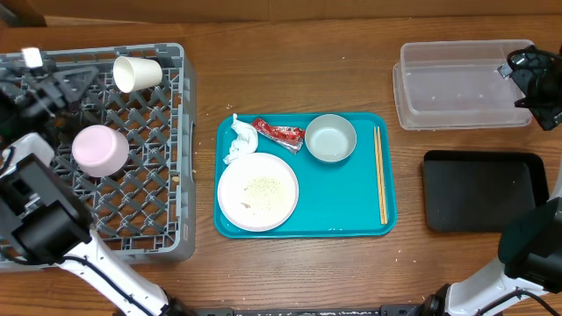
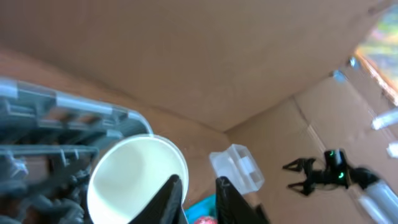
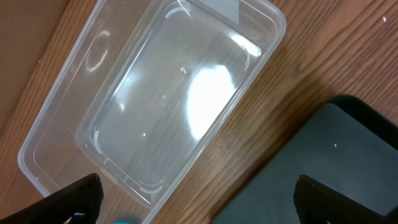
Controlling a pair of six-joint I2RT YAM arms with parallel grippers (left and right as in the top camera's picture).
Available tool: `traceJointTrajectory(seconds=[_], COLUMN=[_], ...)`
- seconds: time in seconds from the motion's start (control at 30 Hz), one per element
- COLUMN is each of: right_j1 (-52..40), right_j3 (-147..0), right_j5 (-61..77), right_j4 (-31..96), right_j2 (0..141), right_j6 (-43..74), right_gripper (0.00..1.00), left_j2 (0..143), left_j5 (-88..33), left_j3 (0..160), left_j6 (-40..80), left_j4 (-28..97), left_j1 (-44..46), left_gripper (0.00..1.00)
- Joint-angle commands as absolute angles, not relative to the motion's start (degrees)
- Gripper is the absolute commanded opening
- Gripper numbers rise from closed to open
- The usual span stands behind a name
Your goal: Sort waste into correct bins and load items into the dishwasher
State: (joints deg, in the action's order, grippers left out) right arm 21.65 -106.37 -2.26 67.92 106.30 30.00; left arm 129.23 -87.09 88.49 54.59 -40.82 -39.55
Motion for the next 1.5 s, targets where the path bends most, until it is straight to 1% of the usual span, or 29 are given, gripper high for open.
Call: traceJointTrajectory(seconds=[0.0, 0.03, 0.07, 0.1, 0.13, 0.17, 0.3, 0.33, 0.4, 0.5, 0.63, 0.77, 0.9, 0.97, 1.03, 1.3, 1.47], right_j1=[21.7, 21.7, 21.7, 21.7, 21.7, 21.7, 21.7, 21.7, 21.7, 21.7, 21.7, 21.7, 21.7, 21.7, 21.7, 21.7, 21.7], right_j3=[-106.6, -106.6, -106.6, -106.6, -106.6, -106.6, -106.6, -106.6, -106.6, -106.6, -106.6, -106.6, -106.6, -106.6, -106.6, -106.6, -106.6], right_j5=[-2.3, -2.3, -2.3, -2.3, -2.3, -2.3, -2.3, -2.3, -2.3, -2.3, -2.3, -2.3, -2.3, -2.3, -2.3, -2.3, -2.3], right_j4=[67.6, 67.6, 67.6, 67.6, 67.6, 67.6, 67.6, 67.6, 67.6, 67.6, 67.6, 67.6, 67.6, 67.6, 67.6, 67.6, 67.6], right_j2=[106.3, 106.3, 106.3, 106.3, 106.3, 106.3, 106.3, 106.3, 106.3, 106.3, 106.3, 106.3, 106.3, 106.3, 106.3, 106.3, 106.3], right_j6=[30.4, 30.4, 30.4, 30.4, 30.4, 30.4, 30.4, 30.4, 30.4, 30.4, 30.4, 30.4, 30.4, 30.4, 30.4, 30.4, 30.4], right_gripper=[1.0, 1.0, 0.99, 1.0, 1.0, 1.0, 1.0, 1.0, 1.0, 1.0, 1.0, 1.0, 1.0, 1.0, 1.0, 1.0, 0.99], left_j2=[129.6, 129.6, 129.6, 129.6, 129.6, 129.5, 129.3, 129.3, 129.3, 129.3, 129.3, 129.3, 129.3, 129.3, 129.3, 129.2, 129.2], left_j5=[-90.4, -90.3, -90.0, -89.8, -89.5, -89.6, -90.5, -90.5, -90.5, -90.5, -86.5, -77.2, -60.4, -56.8, -56.4, -65.7, -65.6], left_j3=[89.5, 89.5, 89.6, 89.9, 90.3, 90.8, 92.6, 92.8, 92.8, 92.8, 92.8, 92.8, 92.8, 92.8, 92.8, 97.9, 100.2], left_j6=[78.1, 83.3, 88.3, 92.8, 97.0, 99.4, 101.8, 100.7, 93.8, 92.6, 95.1, 96.2, 96.6, 99.2, 97.4, 78.6, 72.7], left_j4=[-57.5, -64.8, -72.8, -81.0, -88.4, -90.3, -90.8, -90.8, -90.7, -90.6, -86.0, -76.1, -56.5, -47.7, -44.3, -44.9, -42.3], left_j1=[-41.1, -41.2, -41.2, -41.1, -40.9, -40.7, -38.5, -37.5, -35.6, -33.7, -31.8, -32.0, -33.6, -35.0, -36.7, -42.6, -45.3], left_gripper=[0.34, 0.43, 0.66, 1.0, 1.0, 1.0, 1.0, 1.0, 1.0, 1.0, 1.0, 1.0, 1.0, 1.0, 1.0, 1.0, 1.0])
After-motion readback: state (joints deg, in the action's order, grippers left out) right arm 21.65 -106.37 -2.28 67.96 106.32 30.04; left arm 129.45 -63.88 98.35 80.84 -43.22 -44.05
